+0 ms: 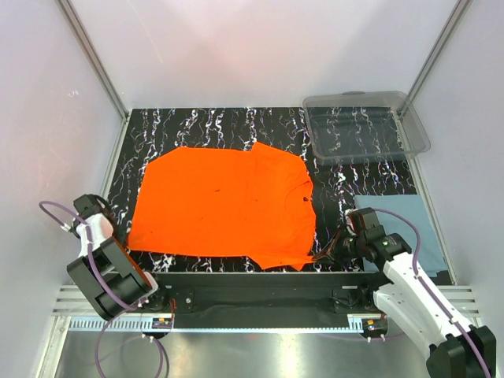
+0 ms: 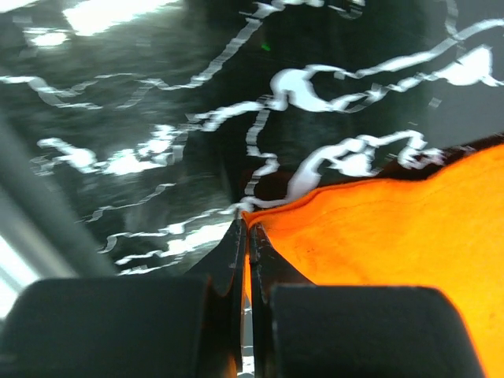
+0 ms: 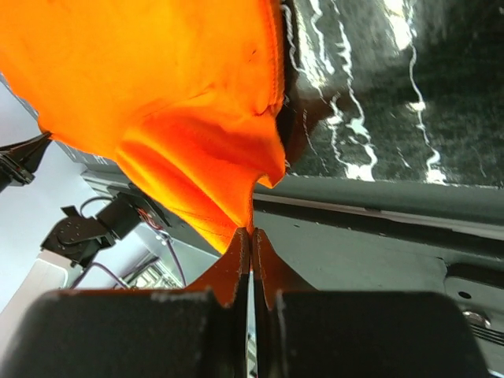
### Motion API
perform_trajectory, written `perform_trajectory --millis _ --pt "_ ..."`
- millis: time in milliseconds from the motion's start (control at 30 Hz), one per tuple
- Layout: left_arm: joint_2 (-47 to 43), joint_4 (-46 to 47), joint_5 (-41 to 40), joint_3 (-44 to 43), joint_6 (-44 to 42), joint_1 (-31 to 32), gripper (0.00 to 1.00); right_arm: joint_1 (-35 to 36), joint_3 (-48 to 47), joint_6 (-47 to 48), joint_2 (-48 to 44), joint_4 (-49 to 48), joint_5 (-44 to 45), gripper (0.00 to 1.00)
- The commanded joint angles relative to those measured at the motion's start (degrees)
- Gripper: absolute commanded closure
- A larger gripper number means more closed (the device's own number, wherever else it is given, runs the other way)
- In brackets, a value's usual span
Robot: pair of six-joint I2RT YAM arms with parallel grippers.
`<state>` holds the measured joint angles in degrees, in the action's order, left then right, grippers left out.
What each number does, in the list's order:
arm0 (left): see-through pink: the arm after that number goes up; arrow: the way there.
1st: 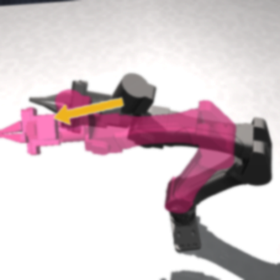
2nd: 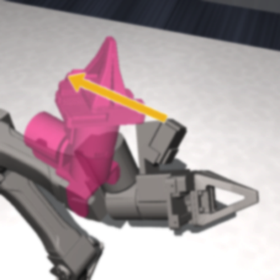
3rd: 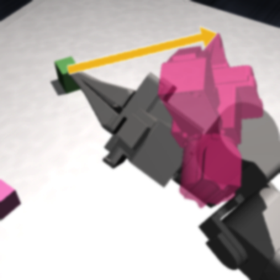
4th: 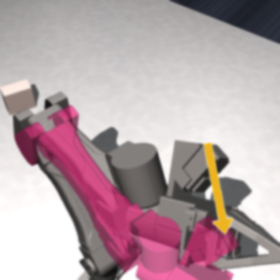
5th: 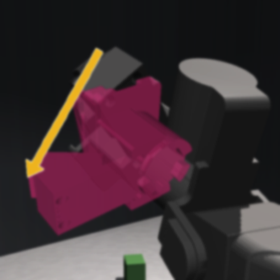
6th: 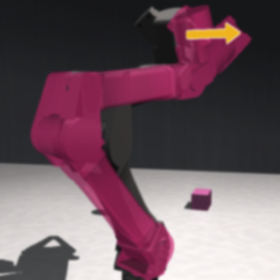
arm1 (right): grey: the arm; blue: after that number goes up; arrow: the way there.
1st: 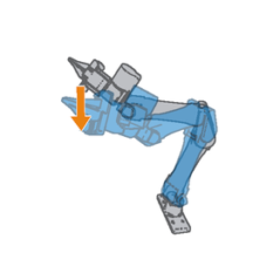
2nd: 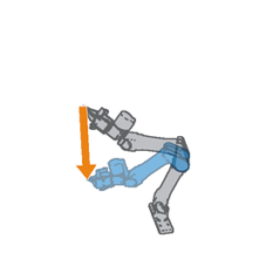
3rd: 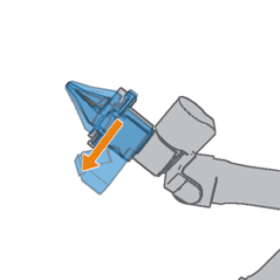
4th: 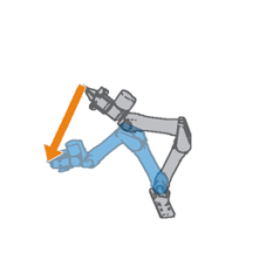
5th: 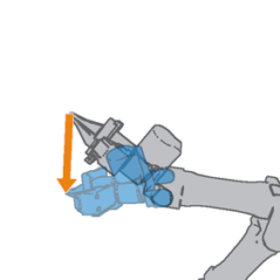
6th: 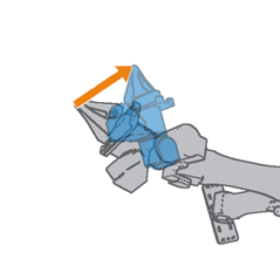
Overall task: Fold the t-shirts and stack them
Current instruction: Flatten the tshirt out, then fold the tshirt
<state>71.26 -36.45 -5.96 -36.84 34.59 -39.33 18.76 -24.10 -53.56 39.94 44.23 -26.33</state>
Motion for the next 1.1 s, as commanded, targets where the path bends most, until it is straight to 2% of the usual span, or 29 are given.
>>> perform_trajectory --millis 0,67,167,300,467,733,1067 --pt "-1.5 -0.9 -9.4 -1.0 1.8 -0.6 1.00 0.4 0.9 1.8 -0.4 3.3 -1.6 1.00" --pt "-0.8 -1.3 -10.6 -1.2 2.1 -0.5 1.00 0.4 1.7 1.8 -0.7 3.5 -2.8 1.00" --pt "-0.5 -1.0 -8.2 -1.7 0.9 -0.4 1.00 0.4 1.5 2.5 0.0 3.8 -2.9 1.00" --pt "-1.5 0.9 -3.4 -1.5 -1.7 0.9 1.00 0.4 -4.7 7.3 4.3 3.5 2.1 1.00" --pt "-2.2 1.6 -1.0 -3.2 -3.8 6.5 1.00 0.2 -17.5 13.3 18.3 1.0 7.6 1.00" --pt "-0.6 1.6 -3.5 -7.6 -4.1 10.6 1.00 0.3 -32.9 20.2 37.3 -0.6 8.7 1.00" --pt "9.6 1.5 -3.3 -17.3 -3.3 15.5 1.00 0.1 -46.9 24.1 49.7 -0.8 8.7 1.00"
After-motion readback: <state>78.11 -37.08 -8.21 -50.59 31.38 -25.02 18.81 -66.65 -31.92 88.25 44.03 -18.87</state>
